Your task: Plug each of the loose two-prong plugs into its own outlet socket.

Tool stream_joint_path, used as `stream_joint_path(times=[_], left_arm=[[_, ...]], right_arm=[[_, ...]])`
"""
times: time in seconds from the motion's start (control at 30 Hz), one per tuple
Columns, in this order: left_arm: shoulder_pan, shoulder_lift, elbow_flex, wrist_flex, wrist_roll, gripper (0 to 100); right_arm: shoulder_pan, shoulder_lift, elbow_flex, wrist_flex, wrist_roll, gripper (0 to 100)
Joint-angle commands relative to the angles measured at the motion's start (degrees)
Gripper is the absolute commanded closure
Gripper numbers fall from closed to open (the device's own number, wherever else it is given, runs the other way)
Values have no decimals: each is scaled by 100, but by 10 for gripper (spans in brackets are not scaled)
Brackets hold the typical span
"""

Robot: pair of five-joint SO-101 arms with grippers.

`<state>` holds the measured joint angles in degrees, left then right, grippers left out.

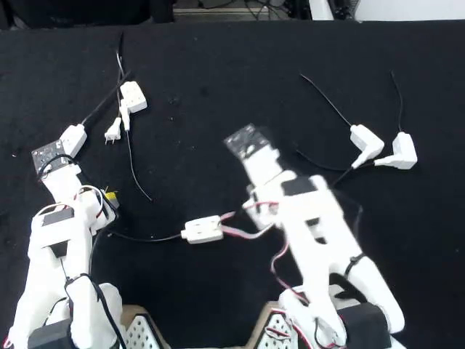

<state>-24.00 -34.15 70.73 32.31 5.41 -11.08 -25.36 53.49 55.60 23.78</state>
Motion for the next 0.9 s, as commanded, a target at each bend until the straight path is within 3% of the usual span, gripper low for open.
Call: stream_joint_path(times=[0.0,0.1,0.33,0.57,0.87], left_arm=[[-66,-123,-92,-70,35,755],[-66,-123,-92,-70,35,755],[-66,-123,-92,-62,35,755],[-66,-123,-92,-70,26,755],[-66,-123,-92,-70,26,755]], right_arm=[[264,-13,-681,580,273,988],[88,-13,-382,387,273,988],[-246,22,1051,-1222,229,987],[-316,22,989,-949,229,896],[-334,31,901,-1143,-290,896]])
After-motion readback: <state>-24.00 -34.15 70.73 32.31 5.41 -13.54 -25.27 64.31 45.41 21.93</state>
